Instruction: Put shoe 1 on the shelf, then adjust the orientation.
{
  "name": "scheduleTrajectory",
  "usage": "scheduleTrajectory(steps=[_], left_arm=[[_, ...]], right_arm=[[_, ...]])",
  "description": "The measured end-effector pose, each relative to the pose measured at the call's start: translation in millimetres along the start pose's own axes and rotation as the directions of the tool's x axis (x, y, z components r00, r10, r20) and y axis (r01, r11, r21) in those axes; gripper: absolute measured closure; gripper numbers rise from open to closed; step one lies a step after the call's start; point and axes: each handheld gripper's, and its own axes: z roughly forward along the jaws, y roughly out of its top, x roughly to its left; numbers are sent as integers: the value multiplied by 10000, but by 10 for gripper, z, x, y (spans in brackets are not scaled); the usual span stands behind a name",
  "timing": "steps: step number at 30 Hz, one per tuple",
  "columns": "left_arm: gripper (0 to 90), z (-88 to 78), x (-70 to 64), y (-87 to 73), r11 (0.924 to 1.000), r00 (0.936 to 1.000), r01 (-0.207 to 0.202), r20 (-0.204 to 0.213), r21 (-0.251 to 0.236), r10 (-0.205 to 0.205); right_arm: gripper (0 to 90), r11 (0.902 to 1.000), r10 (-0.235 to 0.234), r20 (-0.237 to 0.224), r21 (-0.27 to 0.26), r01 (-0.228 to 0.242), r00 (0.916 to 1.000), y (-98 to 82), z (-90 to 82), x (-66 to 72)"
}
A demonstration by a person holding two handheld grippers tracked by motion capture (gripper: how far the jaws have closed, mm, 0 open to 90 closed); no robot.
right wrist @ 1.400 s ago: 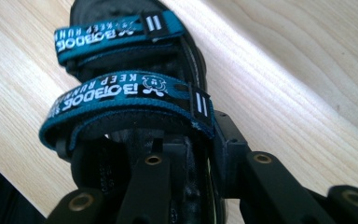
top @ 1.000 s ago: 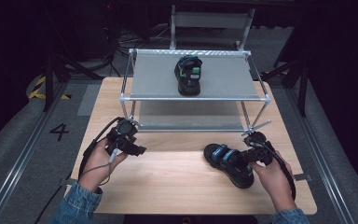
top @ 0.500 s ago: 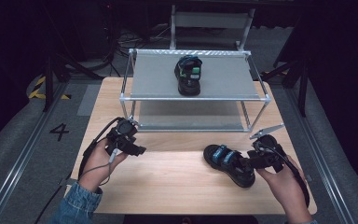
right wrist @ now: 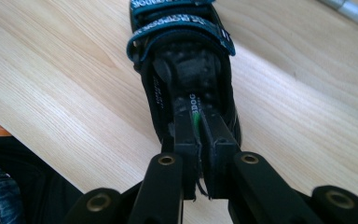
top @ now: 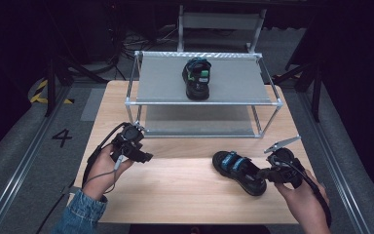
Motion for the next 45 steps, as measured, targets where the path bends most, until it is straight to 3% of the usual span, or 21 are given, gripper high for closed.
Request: scheduleTrajectory(steps=[5,12,15,19,23,25,27,33,40,45], left_arm=[[416,19,12,14,10000,10000,22,94,9,-22],[417,44,7,34,10000,9999,-12,146,78,10],[415,42,11,42,10000,9998,7,194,94,-9],[413,63,19,58,9998,9998,-39,184,184,36],[412,67,21,55,9997,9999,-32,167,230,28],[412,55,23,46,9999,9998,22,186,155,-25],[411,43,30,32,9999,9999,10,152,149,-12],[411,24,65,-40,9995,9997,226,109,213,-228],[409,7,93,-118,9991,9992,402,13,164,-402],[409,-16,122,-173,9985,9986,533,-21,155,-533]], right_arm=[[864,9996,-283,-445,-86,280,9986,40,-17,129],[852,9938,-1093,-1199,50,1107,9867,99,89,406],[792,9928,-1163,-1330,122,1190,9843,105,118,455],[558,9917,-1283,-1030,-159,1273,9864,84,75,423],[494,9890,-1432,-531,-460,1408,9883,98,24,340],[467,9893,-1382,-539,-549,1353,9889,127,30,271],[469,9911,-1264,-490,-492,1240,9908,157,57,207],[468,9887,-1478,-339,-287,1469,9884,221,187,76],[467,9849,-1729,-597,-2,1732,9831,290,377,43],[536,9821,-1865,-666,146,1879,9802,343,480,24]])
